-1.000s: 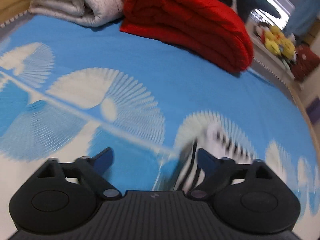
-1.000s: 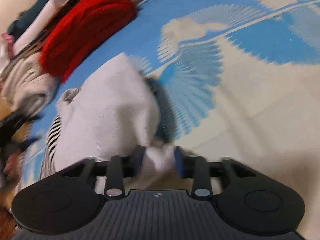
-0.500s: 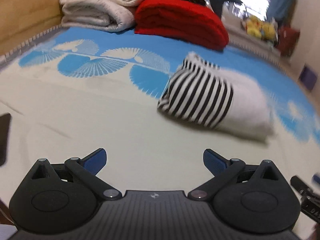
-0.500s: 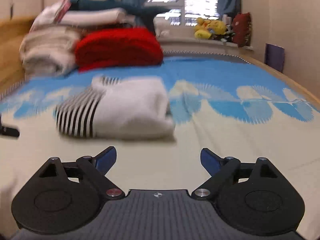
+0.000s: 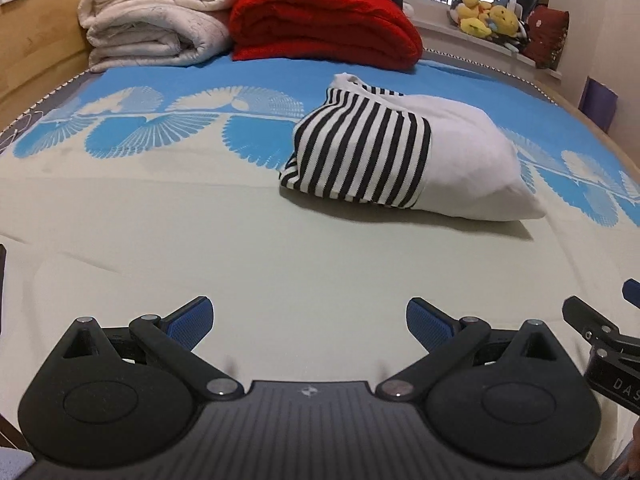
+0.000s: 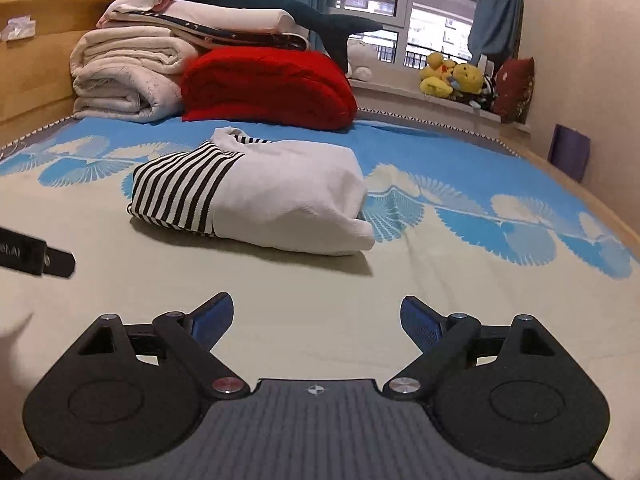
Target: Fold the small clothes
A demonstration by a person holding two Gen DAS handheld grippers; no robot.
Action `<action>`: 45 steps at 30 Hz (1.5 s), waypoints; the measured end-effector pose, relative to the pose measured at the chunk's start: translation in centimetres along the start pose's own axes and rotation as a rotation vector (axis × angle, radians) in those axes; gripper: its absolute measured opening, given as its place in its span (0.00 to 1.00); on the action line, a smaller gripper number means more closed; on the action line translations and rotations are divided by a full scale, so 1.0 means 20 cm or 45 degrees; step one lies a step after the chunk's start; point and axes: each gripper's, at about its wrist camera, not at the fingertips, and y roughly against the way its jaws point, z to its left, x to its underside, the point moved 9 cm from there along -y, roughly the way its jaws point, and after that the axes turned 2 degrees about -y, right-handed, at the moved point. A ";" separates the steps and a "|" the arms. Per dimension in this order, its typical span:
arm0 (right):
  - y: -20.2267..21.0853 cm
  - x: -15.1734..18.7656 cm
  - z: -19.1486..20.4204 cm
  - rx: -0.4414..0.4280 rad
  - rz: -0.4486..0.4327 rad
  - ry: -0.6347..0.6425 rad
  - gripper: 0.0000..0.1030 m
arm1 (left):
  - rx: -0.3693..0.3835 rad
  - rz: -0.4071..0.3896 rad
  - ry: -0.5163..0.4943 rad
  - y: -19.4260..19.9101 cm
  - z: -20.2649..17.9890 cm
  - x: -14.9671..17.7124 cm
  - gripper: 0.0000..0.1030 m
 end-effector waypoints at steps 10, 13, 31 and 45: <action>-0.03 0.00 0.05 -0.019 0.000 0.036 0.89 | -0.024 -0.006 -0.029 -0.02 0.00 -0.01 1.00; -0.03 -0.01 0.06 -0.024 -0.007 0.044 0.89 | -0.033 -0.010 -0.038 -0.02 -0.01 -0.01 1.00; -0.04 0.00 0.08 -0.023 0.002 0.067 0.89 | -0.040 -0.014 -0.077 -0.03 -0.03 -0.01 1.00; -0.05 0.01 0.09 -0.021 0.010 0.085 0.89 | -0.047 -0.019 -0.075 -0.03 -0.02 -0.02 1.00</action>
